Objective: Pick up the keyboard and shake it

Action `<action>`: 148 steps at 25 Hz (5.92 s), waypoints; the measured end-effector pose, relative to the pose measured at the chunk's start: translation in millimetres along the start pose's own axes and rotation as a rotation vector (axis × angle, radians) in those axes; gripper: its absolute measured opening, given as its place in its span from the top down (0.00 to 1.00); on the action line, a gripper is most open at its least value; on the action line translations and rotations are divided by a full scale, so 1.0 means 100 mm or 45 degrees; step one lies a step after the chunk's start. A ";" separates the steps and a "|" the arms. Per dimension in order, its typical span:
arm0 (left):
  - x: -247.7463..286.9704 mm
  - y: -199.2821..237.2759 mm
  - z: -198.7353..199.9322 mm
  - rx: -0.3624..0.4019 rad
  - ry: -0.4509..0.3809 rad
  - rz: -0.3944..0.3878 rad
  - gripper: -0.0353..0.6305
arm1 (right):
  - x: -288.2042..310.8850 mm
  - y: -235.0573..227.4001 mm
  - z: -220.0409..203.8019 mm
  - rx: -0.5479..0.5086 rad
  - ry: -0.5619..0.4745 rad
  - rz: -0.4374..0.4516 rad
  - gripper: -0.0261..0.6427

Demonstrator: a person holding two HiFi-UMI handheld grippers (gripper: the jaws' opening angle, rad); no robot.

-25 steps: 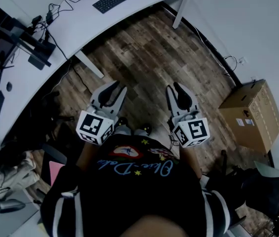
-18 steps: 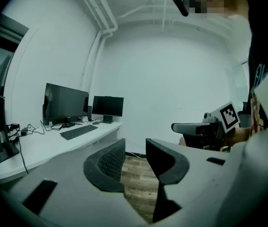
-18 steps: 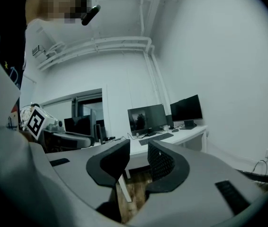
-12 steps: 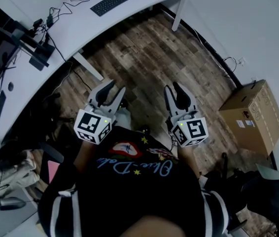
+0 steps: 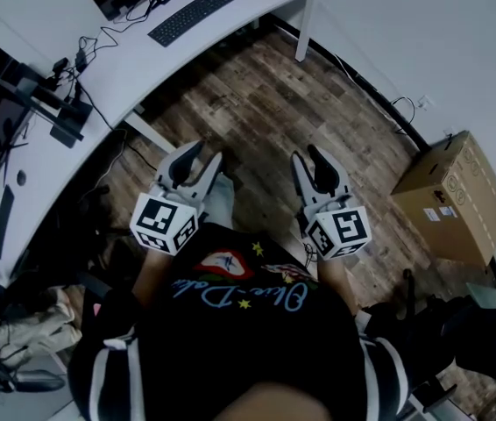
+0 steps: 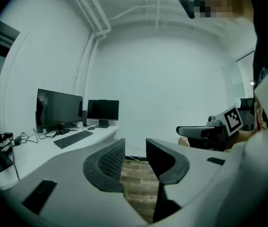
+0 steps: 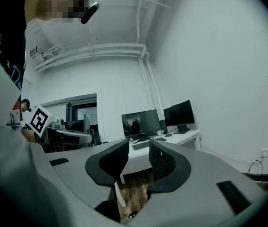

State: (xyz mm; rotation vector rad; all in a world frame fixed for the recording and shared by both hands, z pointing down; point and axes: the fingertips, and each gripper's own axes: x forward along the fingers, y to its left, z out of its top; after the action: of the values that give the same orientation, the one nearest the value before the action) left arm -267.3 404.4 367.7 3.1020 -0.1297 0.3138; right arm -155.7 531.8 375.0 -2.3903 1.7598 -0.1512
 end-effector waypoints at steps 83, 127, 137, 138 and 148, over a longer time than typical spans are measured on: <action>3.38 5.58 -0.10 -0.551 0.090 0.924 0.74 | 8.22 -2.61 -0.87 0.075 0.805 0.682 0.66; 2.83 5.70 -1.90 -1.186 0.457 1.115 0.56 | 8.80 -2.58 -2.00 0.079 1.424 0.856 0.66; 3.06 5.79 -1.85 -1.169 0.490 1.021 0.56 | 8.80 -2.60 -2.01 0.059 1.427 0.821 0.66; 3.05 5.79 -1.85 -1.174 0.479 1.038 0.57 | 8.79 -2.60 -2.01 0.050 1.424 0.821 0.66; 2.99 5.83 -1.86 -1.179 0.437 1.106 0.66 | 8.76 -2.59 -1.96 0.019 1.321 0.827 0.67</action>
State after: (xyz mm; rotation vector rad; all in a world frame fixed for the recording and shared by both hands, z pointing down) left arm -61.5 -195.3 617.0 1.8941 -1.2021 0.5671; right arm 313.4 -244.3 601.5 -1.6263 2.7715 -1.4800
